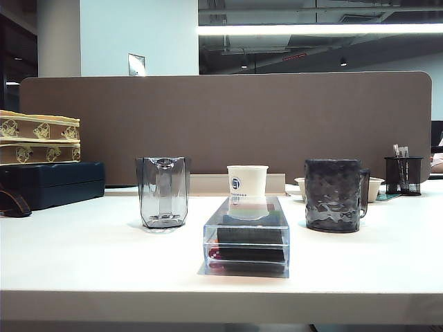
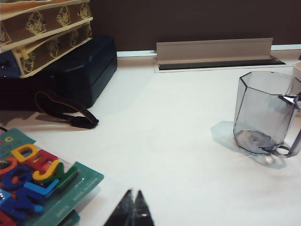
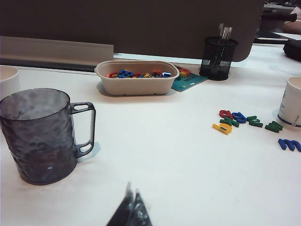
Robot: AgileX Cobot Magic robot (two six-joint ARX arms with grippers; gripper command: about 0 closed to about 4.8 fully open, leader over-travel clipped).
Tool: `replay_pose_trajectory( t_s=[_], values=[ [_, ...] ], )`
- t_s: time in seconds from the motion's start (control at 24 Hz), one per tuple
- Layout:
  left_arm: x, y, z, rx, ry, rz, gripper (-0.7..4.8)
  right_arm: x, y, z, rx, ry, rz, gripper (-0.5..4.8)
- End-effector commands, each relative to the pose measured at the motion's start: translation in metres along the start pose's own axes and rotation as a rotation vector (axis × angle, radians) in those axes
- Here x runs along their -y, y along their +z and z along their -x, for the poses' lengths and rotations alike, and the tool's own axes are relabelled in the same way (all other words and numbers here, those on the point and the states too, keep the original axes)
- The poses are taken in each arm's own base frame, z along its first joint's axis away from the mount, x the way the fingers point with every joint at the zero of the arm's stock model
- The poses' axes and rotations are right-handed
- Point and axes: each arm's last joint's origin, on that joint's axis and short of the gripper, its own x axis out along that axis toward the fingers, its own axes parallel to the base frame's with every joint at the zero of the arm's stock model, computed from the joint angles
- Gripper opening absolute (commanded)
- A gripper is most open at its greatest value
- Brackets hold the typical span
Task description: Pick up the letter "c" and put it in the paper cup.
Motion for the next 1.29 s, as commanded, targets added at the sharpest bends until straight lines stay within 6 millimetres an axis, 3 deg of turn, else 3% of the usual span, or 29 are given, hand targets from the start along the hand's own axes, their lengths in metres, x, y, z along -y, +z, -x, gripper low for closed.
replay_pose_trajectory(
  t_s=[0.04, 1.29],
  values=[
    [-0.003, 0.002, 0.0, 0.009, 0.029, -0.001, -0.05, 0.0, -0.001, 0.0, 0.006, -0.001, -0.004, -0.01],
    [-0.014, 0.007, 0.001, 0.06, 0.152, 0.01, -0.05, 0.0, -0.001, 0.0, 0.006, -0.001, -0.004, -0.01]
  ],
)
